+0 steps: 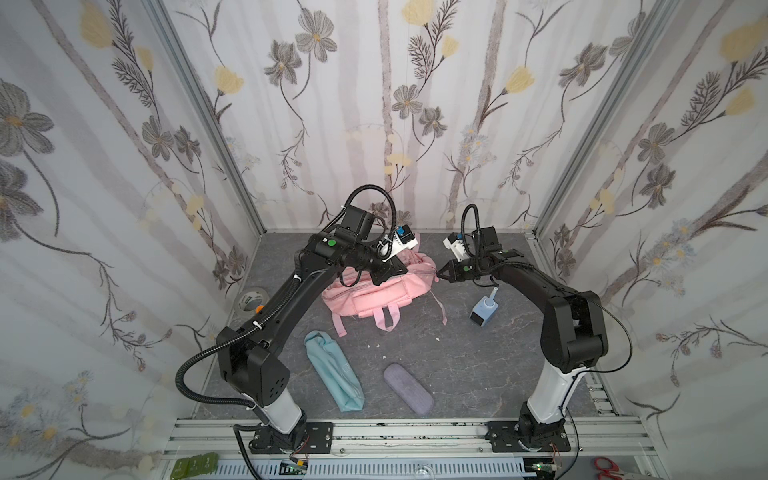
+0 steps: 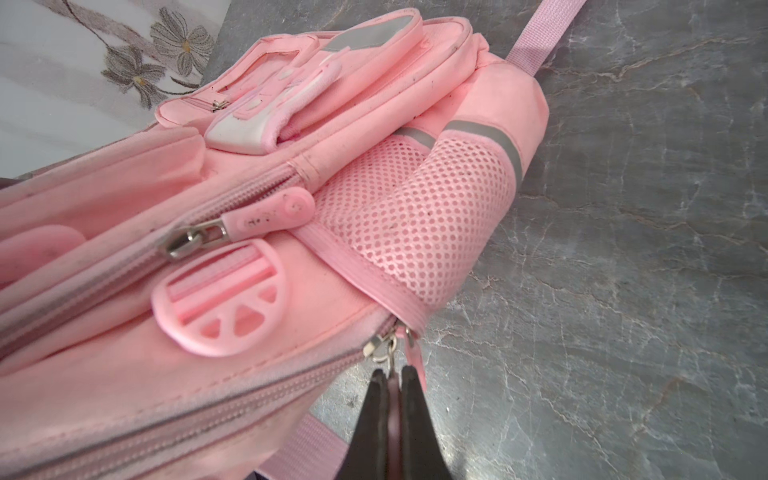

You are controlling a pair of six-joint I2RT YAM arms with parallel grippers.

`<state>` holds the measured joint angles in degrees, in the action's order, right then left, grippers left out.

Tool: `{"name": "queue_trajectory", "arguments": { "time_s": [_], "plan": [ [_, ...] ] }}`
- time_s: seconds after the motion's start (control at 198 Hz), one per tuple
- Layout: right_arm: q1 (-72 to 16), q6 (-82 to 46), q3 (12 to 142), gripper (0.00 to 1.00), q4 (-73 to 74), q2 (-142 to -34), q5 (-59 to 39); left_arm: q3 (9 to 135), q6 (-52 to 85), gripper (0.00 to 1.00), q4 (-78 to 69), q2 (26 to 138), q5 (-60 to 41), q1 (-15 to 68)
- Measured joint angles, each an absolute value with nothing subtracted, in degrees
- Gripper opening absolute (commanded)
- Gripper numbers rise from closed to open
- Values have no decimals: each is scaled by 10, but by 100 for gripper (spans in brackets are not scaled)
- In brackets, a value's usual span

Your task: Pack the student bag

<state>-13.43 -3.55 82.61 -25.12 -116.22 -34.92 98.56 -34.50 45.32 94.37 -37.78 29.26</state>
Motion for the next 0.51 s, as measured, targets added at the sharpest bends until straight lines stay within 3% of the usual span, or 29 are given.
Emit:
{"name": "queue_trajectory", "arguments": {
  "time_s": [0.126,0.222,0.233,0.293,0.324,0.374,0.511],
  "plan": [
    [-129,-43,841,0,-254,-1170,-344,969,-336,0,421,948,-382,292],
    [-125,-55,853,32,-255,-1171,-317,956,-312,0,381,966,-394,296],
    [-124,-56,855,34,-255,-1171,-314,956,-310,5,377,968,-395,296],
    [-121,-62,862,43,-255,-1170,-288,956,-306,59,359,986,-401,305],
    [-119,-64,863,46,-254,-1168,-283,956,-299,73,353,993,-404,308],
    [-118,-66,859,49,-255,-1160,-268,956,-291,80,338,1001,-414,310],
    [-119,-81,826,50,-257,-1118,-237,939,-265,80,285,997,-413,308]
  ]
}}
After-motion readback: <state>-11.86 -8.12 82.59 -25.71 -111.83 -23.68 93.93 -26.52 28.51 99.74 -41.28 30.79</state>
